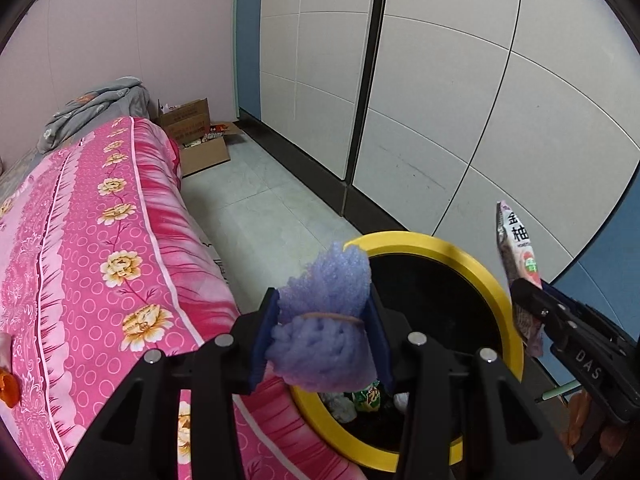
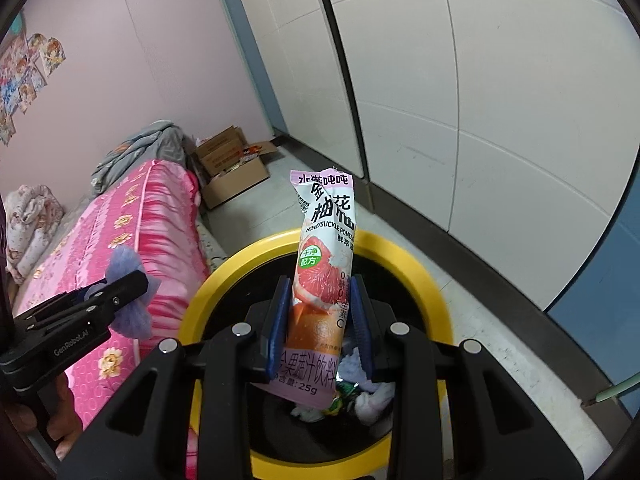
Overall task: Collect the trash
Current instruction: 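Open both grippers to drop the pouch and mesh sleeve into the bin, then move both grippers back over the bedspread toward the tissue and orange peel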
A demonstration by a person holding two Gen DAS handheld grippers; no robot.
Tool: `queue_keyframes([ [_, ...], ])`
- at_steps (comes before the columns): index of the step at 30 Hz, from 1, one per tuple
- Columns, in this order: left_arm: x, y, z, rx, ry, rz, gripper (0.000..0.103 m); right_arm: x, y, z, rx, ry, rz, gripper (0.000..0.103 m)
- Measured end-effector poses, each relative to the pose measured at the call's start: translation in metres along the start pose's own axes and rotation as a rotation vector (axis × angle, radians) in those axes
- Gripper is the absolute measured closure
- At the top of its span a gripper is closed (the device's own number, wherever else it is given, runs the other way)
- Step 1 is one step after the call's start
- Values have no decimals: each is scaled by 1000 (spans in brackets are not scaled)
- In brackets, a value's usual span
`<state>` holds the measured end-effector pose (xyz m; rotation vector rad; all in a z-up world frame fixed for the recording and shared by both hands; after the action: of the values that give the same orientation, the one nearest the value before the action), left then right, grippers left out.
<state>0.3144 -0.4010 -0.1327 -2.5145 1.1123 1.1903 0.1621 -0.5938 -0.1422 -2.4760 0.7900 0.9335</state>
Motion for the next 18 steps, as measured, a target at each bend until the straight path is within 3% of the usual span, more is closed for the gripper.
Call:
queue_keyframes([
  [4,0,2,-2,1,1,15,59,-2,0,-3,3,12,15,72],
  [5,0,2,-3,1,2,18,58,-3,1,-3,7,15,19,68],
  [12,-16,-4,-7,-24,36,10,26,-22,8,-5,34,63,27,46],
  [18,-40,-20,-12,-39,85,-51,16,-41,7,-9,46,98,-16,37],
])
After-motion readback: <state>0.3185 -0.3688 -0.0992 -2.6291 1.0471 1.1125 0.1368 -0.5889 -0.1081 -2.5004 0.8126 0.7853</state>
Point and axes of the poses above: each gripper's, at about its wrist camera, not at the fingertips, and x roughly the way its jaws point, y to its right, z to its underside, the point moved 4 cm from there along x, roughly the way its jaws point, and after that the axes turned 7 degrees about z, right-handed, at the moved point
